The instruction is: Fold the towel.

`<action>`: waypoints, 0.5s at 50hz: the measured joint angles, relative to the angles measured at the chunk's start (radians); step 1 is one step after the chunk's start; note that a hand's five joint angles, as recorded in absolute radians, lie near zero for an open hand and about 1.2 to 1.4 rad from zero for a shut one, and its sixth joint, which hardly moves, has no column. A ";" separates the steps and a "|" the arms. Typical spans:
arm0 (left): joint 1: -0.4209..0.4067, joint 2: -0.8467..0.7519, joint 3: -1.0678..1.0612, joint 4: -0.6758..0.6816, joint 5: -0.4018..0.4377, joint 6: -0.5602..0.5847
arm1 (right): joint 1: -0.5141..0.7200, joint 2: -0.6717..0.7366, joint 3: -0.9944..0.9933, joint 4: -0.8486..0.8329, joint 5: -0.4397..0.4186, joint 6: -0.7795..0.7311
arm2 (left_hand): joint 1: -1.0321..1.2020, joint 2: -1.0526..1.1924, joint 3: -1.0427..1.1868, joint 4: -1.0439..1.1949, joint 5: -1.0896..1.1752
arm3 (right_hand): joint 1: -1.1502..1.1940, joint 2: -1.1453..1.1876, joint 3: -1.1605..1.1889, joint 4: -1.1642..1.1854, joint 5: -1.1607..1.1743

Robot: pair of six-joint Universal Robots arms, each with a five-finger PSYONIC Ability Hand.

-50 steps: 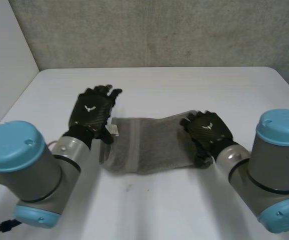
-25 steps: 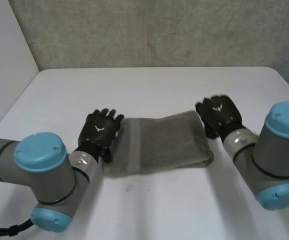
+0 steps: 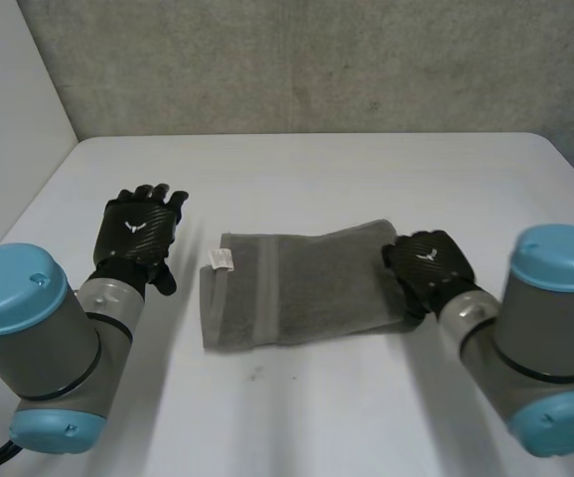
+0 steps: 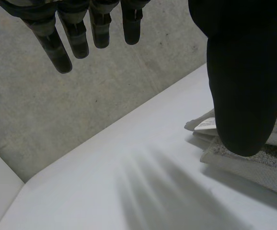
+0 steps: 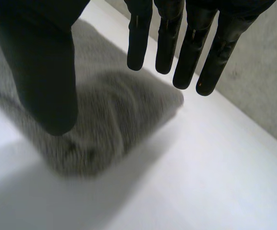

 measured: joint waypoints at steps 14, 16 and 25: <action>-0.011 -0.002 -0.002 0.000 0.000 0.000 | -0.112 0.038 0.121 -0.166 -0.149 0.036 | 0.000 -0.001 0.000 0.000 0.000 | 0.301 0.395 0.396 0.397 0.366; -0.010 -0.002 -0.003 0.000 0.000 0.000 | -0.112 0.051 0.115 -0.183 -0.149 0.043 | 0.000 -0.001 0.000 0.000 0.000 | 0.301 0.395 0.396 0.397 0.366; -0.007 -0.001 -0.004 0.000 0.000 0.000 | -0.093 0.043 0.031 -0.188 -0.134 0.089 | 0.000 -0.001 0.000 0.000 0.000 | 0.468 0.669 0.679 0.688 0.644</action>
